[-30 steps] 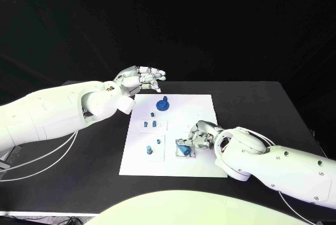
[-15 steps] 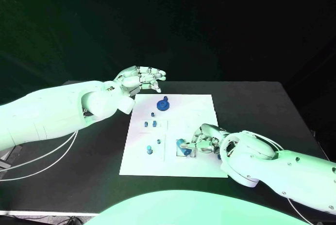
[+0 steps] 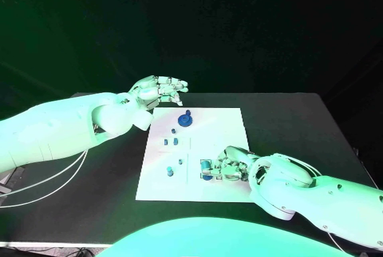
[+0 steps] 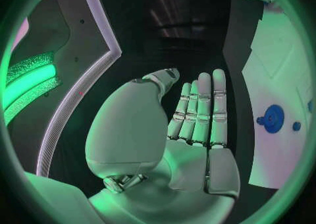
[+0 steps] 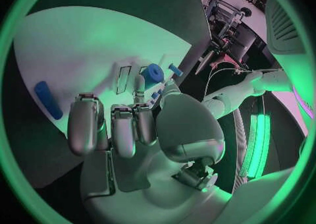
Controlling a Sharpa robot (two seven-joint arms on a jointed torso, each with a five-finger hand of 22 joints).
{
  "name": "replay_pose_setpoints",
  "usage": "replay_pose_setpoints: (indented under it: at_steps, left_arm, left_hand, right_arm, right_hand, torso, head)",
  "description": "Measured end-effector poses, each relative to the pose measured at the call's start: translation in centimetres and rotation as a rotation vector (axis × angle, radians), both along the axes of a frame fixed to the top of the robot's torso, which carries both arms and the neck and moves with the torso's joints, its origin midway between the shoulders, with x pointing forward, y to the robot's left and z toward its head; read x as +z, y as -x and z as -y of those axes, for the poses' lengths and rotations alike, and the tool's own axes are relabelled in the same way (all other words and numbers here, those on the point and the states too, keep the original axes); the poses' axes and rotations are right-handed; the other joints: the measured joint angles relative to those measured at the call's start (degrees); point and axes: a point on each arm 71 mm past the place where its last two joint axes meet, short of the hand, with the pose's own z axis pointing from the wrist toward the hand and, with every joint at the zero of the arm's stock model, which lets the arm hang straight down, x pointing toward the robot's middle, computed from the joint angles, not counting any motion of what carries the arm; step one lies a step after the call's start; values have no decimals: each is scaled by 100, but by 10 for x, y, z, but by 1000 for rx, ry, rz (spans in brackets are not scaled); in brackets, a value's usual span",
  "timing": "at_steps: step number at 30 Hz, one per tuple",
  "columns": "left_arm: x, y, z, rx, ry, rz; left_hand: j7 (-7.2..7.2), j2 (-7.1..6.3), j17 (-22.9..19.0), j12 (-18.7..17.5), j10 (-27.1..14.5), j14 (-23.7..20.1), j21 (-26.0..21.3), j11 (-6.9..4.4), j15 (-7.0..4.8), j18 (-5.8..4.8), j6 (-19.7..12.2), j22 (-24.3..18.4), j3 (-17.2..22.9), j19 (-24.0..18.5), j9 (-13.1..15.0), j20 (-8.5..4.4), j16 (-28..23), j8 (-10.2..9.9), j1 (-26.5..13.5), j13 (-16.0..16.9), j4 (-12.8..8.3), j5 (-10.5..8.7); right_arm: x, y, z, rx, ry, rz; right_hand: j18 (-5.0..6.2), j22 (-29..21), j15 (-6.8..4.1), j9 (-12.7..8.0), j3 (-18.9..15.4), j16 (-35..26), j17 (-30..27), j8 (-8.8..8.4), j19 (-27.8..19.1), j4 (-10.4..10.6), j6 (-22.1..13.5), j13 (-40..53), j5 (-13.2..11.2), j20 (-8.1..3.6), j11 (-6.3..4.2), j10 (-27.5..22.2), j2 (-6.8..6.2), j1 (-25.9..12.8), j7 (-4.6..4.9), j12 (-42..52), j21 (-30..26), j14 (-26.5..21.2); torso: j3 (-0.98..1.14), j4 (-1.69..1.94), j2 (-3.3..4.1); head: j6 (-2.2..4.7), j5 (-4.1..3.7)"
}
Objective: Assemble the parts on the task board
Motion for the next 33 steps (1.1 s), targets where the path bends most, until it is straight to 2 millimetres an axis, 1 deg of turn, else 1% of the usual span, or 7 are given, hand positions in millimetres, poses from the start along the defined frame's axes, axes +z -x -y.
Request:
replay_pose_setpoints:
  at_steps: [8, 10, 13, 17, 23, 29, 33]
  left_arm:
    - [0, 0, -1, 2, -2, -2]
    - [0, 0, -1, 2, -2, -2]
    - [-1, 0, -1, 2, -2, -3]
    - [-1, 0, -1, 2, -3, -3]
    - [-1, 0, -1, 3, -3, -4]
    - [-1, 0, -1, 2, -4, -5]
    - [-1, 0, -2, 3, -4, -6]
  left_hand:
    - [0, 0, 0, 0, 0, 0, 0, 0, 0, 0, 0, 0, 0, 0, 0, 0, 0, 0, 0, 0, 0, 0]
    - [0, 0, 0, 0, 0, 0, 0, 0, 0, 0, 0, 0, 0, 0, 0, 0, 0, 0, 0, 0, 0, 0]
    - [0, 0, 0, 0, 0, 0, 0, 0, 0, 0, 0, 0, 0, 0, 0, 0, 0, 0, 0, 1, 0, 0]
    - [0, 0, -4, 0, 0, 0, 0, 0, 0, 0, 0, 0, 0, 0, -5, 0, 0, 0, 0, 1, 0, 0]
    - [0, 0, -4, 0, 0, 0, 0, 0, 0, 0, 0, 0, 0, 0, -4, 0, 0, 0, 0, 1, 0, 0]
    - [0, 31, -4, 0, 0, 0, -24, 0, 0, 0, 0, -8, 0, 0, -4, 0, 0, 0, -31, -5, 0, 0]
    - [0, 31, -4, 0, 0, 0, -24, 0, 0, 0, 0, -8, 0, 0, -4, 0, 0, 0, -31, -5, 0, 0]
  right_arm:
    - [0, 2, -4, 16, -17, 1]
    - [0, 2, -4, 18, -18, 1]
    - [0, 2, -3, 17, -18, 2]
    - [-1, 1, -2, 16, -14, 3]
    - [-3, -1, 0, 12, -5, 6]
    - [-7, -6, 2, 3, 9, 14]
    - [-8, -7, 2, 2, 13, 17]
  right_hand:
    - [0, 0, 0, 4, -16, 0, 0, 0, 0, -17, 0, 0, 0, 0, -21, 21, 52, 53, 0, 0, 0, 0]
    - [0, 0, 0, 4, -32, 0, 0, 22, 0, -32, 0, 0, 0, 0, -21, 21, 107, 107, 0, 0, 0, 0]
    - [0, 0, -21, 4, -79, 0, 0, 22, 0, -32, -19, 1, 0, 0, -21, 21, 172, 393, -19, 0, 0, 21]
    - [0, -1, -20, -10, -79, 0, 2, 21, 0, -32, -22, 22, 0, 0, -20, 20, 137, 762, -22, 6, 31, 21]
    - [0, -1, -11, -61, 97, 0, 4, 9, -21, -55, -43, 42, 25, -21, -12, 10, 206, 1164, -43, 34, 31, 27]
    - [1, 0, -32, -90, 343, 0, 4, -13, -21, -42, -43, 33, 19, -21, -39, 2, 152, 1232, -43, -1, 54, 5]
    - [1, 4, -32, -95, 368, 0, 4, -13, 0, -33, -43, 30, 19, -42, -40, 2, 148, 1237, -43, -2, 80, 5]
  torso:
    - [-7, 3, -2]
    - [-8, 3, -2]
    - [-8, 4, -1]
    - [-8, 5, 4]
    - [-8, 5, 6]
    - [-5, 9, 6]
    - [-1, 12, 7]
  head:
    - [0, -13]
    - [0, -8]
    - [0, -3]
    - [0, 5]
    - [0, 3]
    - [0, -9]
    - [0, -3]
